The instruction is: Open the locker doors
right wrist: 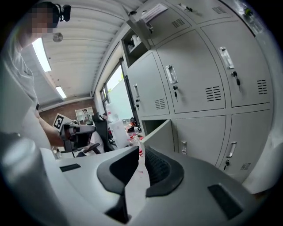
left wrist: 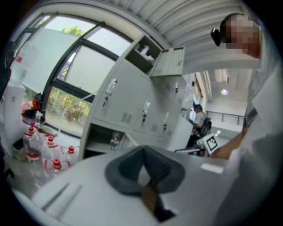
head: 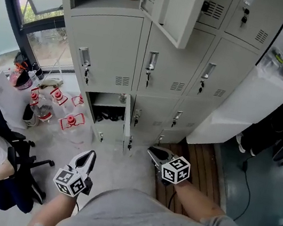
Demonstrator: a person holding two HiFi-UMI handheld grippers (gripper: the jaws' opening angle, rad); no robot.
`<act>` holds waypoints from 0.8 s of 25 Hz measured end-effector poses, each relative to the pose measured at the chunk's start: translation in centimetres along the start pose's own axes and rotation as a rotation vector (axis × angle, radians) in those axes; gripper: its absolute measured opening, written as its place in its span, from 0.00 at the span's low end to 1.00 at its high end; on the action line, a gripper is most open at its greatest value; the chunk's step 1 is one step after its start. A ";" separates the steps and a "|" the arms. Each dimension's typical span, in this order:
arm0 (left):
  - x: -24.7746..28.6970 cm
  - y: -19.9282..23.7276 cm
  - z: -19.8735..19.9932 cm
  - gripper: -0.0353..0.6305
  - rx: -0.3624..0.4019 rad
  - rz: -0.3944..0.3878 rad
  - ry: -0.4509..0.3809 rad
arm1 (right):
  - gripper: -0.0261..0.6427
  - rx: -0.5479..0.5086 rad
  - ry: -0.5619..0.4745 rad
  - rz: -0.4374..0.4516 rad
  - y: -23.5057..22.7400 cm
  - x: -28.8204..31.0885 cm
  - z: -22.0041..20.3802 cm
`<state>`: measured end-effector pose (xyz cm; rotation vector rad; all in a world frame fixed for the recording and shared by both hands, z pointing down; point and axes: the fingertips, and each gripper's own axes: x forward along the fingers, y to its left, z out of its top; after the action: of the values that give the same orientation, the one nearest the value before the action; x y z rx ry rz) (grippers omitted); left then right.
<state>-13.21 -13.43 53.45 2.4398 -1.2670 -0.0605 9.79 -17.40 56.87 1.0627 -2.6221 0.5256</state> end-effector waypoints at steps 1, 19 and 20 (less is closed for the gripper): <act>0.4 0.2 -0.4 0.06 0.001 0.005 0.006 | 0.08 -0.012 0.023 -0.010 -1.1 1.1 -0.6; 10.9 8.6 -13.0 0.06 -0.034 0.031 0.093 | 0.22 -0.018 0.077 -0.270 -20.0 26.0 -7.1; 11.2 8.9 -13.4 0.06 -0.040 0.028 0.095 | 0.23 -0.022 0.075 -0.282 -20.6 26.6 -7.3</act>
<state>-10.65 -22.61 70.58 2.3615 -1.2463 0.0372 6.58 -44.35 78.03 1.3493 -2.3542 0.4616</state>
